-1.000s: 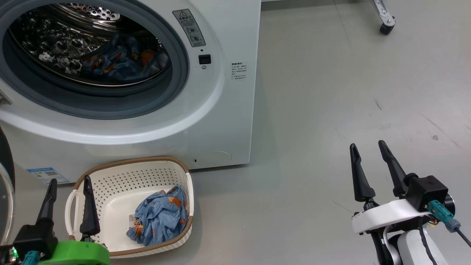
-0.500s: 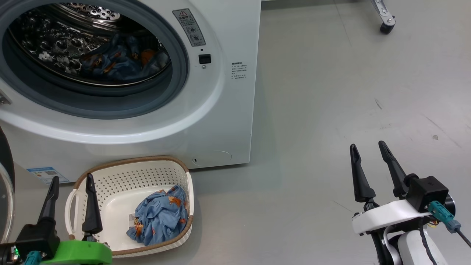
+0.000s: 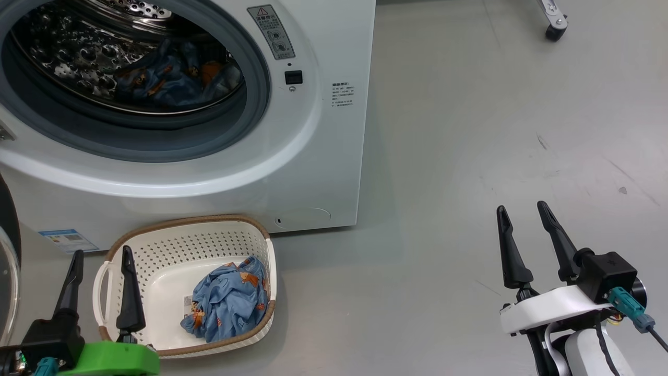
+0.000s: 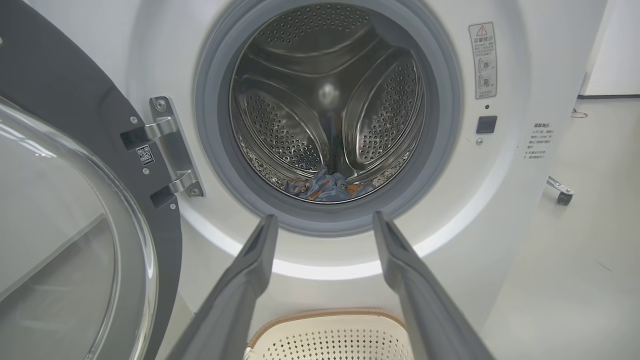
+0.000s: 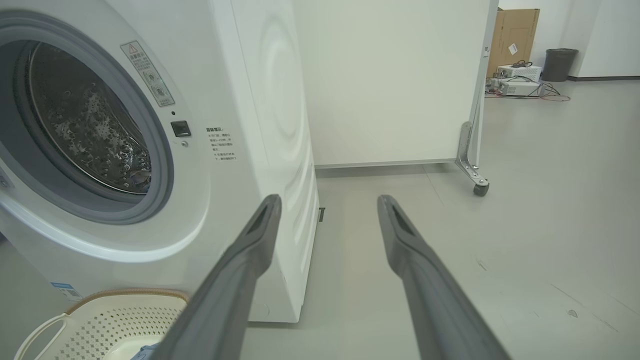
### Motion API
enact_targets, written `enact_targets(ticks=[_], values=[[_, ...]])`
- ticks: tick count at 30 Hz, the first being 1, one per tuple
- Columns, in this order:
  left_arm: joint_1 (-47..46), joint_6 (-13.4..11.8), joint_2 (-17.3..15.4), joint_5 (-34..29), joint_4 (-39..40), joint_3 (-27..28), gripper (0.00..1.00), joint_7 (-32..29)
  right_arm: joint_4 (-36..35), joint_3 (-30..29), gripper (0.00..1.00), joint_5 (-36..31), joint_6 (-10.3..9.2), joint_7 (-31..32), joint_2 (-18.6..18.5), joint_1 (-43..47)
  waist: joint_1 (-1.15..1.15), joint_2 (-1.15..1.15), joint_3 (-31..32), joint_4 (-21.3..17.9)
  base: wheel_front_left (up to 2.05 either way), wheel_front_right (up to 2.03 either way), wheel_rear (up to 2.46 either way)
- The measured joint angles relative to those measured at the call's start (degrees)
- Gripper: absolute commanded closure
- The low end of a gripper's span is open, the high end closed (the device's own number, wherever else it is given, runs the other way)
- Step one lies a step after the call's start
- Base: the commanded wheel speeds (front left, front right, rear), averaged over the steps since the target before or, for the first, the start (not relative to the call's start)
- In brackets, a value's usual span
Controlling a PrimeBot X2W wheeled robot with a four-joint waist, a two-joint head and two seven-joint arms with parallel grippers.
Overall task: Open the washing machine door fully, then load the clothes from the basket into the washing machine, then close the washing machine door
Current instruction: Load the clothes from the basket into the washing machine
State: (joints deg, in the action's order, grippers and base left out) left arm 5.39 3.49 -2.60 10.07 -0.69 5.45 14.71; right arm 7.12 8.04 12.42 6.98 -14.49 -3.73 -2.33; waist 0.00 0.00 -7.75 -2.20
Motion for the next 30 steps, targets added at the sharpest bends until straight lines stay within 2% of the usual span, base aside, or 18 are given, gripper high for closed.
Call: enact_targets(ticks=[15, 30], values=[[-0.55, 0.0, 0.01, 1.02, 1.16, -1.63, 0.0, 0.0, -1.76, -0.08, 0.0, -0.01, -0.01, 0.0, -0.08, 0.17, 0.0, 0.0, -6.4, 0.34, 0.0, 0.0, 0.0], [-7.71, -0.18, 0.04, 2.07, 0.16, -3.11, 0.0, 0.0, -3.74, 0.54, 0.0, -0.53, 0.0, 0.0, -0.08, -2.79, 0.0, 0.0, -16.8, 0.23, 0.0, 0.0, 0.0]])
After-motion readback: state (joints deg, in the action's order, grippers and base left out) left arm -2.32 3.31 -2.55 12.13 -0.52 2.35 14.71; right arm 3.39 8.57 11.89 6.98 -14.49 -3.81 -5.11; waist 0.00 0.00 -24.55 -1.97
